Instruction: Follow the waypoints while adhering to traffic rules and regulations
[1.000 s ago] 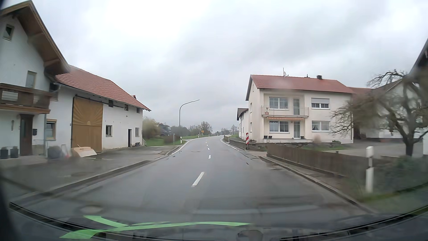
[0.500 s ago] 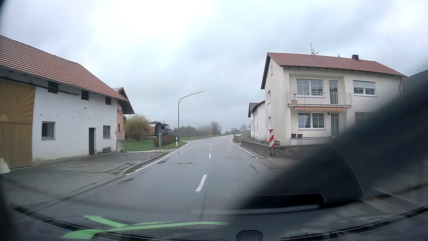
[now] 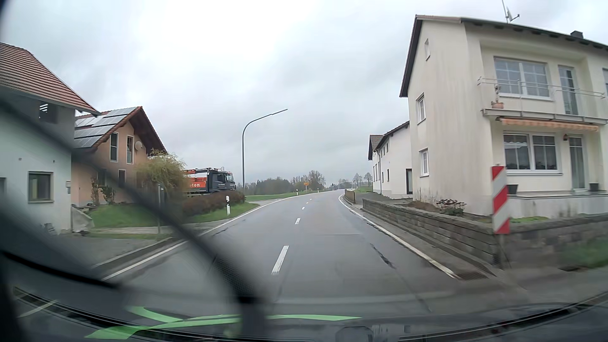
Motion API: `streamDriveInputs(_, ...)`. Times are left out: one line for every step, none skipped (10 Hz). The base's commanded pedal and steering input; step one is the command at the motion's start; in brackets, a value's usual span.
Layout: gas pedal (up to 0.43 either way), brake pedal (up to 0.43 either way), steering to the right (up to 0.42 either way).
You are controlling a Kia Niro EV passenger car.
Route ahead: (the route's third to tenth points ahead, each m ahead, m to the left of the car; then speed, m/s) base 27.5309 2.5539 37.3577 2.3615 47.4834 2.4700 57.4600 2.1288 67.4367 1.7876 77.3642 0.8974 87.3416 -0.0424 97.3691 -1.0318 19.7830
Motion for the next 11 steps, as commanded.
streamDriveInputs(0.098, 0.0, -0.012)
streamDriveInputs(0.118, 0.0, -0.01)
streamDriveInputs(0.118, 0.0, -0.008)
streamDriveInputs(0.118, 0.0, -0.008)
streamDriveInputs(0.118, 0.0, -0.006)
streamDriveInputs(0.11, 0.0, -0.003)
streamDriveInputs(0.11, 0.0, 0.005)
streamDriveInputs(0.11, 0.0, 0.012)
streamDriveInputs(0.098, 0.0, 0.01)
streamDriveInputs(0.098, 0.0, 0.008)
streamDriveInputs(0.098, 0.0, 0.006)
